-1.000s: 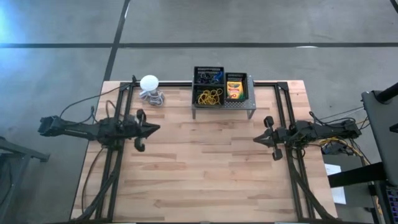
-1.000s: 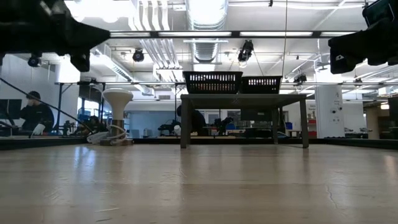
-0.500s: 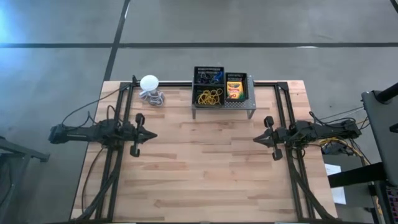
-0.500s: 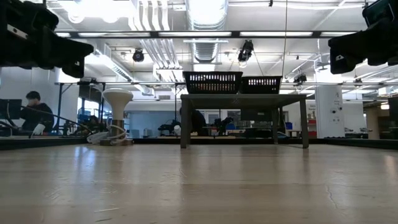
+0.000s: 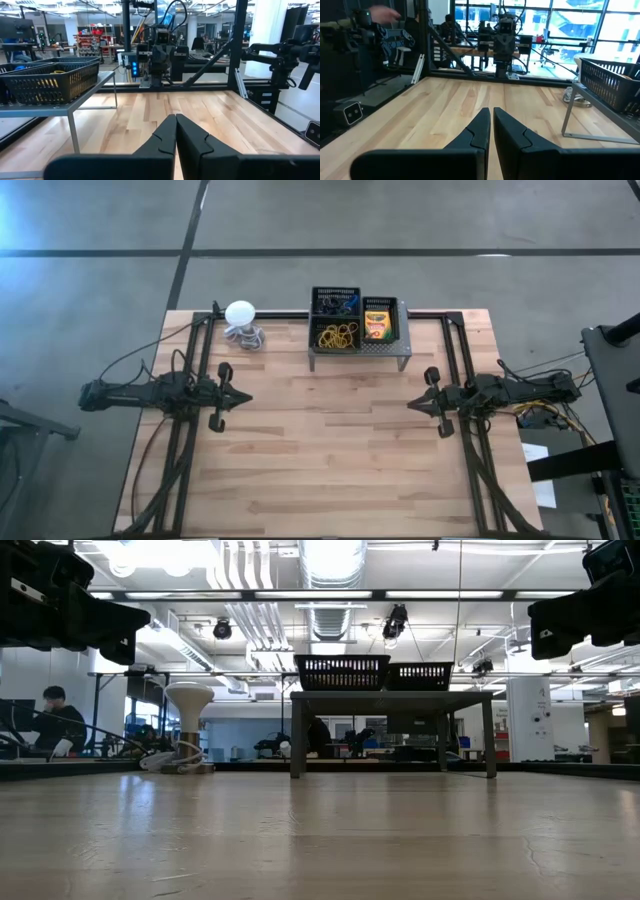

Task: Pick & Place Office Desk Supplies
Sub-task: Return to Home Position

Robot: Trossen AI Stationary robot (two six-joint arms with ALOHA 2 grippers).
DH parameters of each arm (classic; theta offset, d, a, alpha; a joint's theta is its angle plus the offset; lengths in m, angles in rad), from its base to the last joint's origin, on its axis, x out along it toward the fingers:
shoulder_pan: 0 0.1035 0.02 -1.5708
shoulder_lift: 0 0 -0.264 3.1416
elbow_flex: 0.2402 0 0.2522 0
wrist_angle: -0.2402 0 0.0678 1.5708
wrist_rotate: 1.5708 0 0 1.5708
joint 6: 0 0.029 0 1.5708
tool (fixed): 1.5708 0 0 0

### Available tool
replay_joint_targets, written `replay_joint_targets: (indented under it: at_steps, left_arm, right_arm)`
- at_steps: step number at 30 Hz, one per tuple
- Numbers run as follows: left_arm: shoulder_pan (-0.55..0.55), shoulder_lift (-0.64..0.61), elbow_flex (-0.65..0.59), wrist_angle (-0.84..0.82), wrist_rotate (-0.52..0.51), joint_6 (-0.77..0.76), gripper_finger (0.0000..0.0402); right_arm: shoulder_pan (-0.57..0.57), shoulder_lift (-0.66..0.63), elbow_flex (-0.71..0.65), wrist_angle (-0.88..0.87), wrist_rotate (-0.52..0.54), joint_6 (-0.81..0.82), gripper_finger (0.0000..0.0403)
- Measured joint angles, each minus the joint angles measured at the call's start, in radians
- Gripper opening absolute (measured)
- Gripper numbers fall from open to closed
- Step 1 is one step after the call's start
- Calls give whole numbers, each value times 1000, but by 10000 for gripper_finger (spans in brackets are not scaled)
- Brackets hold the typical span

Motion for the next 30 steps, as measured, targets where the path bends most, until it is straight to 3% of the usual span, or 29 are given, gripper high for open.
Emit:
replay_joint_targets:
  at_steps: [24,30]
  left_arm:
    - [0,2,0,0,0,-3,16]
    - [-1,3,0,-2,0,-3,16]
  right_arm:
    - [0,-14,-1,-13,0,2,18]
    - [-46,-14,-19,22,-2,-1,18]
